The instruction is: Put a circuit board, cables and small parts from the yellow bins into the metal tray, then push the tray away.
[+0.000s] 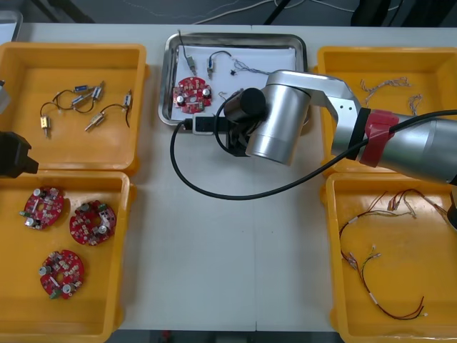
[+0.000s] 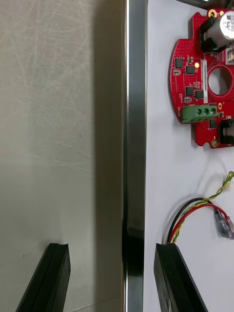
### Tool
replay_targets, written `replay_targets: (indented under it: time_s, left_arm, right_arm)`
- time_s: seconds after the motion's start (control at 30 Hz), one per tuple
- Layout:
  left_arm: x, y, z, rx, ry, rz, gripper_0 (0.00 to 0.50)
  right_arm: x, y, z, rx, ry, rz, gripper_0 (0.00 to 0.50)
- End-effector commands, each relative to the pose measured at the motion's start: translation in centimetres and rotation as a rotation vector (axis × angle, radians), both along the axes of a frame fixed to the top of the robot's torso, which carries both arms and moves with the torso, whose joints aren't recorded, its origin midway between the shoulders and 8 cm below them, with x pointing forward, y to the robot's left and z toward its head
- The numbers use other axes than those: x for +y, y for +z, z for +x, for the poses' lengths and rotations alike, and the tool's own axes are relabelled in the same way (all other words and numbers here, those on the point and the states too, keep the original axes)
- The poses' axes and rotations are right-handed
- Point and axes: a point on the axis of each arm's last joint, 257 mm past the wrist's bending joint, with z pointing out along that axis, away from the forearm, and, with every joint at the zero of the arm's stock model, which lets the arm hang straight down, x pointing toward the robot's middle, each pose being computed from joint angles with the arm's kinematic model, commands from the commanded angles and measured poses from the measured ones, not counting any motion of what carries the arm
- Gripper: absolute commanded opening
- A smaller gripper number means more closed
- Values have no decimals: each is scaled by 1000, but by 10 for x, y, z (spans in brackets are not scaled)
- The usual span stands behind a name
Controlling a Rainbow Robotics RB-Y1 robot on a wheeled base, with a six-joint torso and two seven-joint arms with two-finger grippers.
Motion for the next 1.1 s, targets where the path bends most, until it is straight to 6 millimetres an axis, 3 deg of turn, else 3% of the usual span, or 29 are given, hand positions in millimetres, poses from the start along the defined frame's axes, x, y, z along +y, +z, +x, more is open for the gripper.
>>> replay_targets:
  time_s: [0.03,0.3,0.53,0.83,1.1]
  left_arm:
    - [21,17,-3,-26,-33,85,500]
    - [21,17,-3,-26,-33,85,500]
    - [21,17,-3,-26,-33,85,500]
    - [21,17,-3,-26,-33,85,500]
    - [21,17,-3,-26,-33,85,500]
  right_arm:
    - [13,46,-5,-50,42,-24,500]
    - [-6,63,-25,-30,-6,-88,500]
    - [-25,69,-50,92,-96,-80,500]
    - [-55,79,-81,238,-242,10,500]
    - [-92,86,-121,367,-470,161,500]
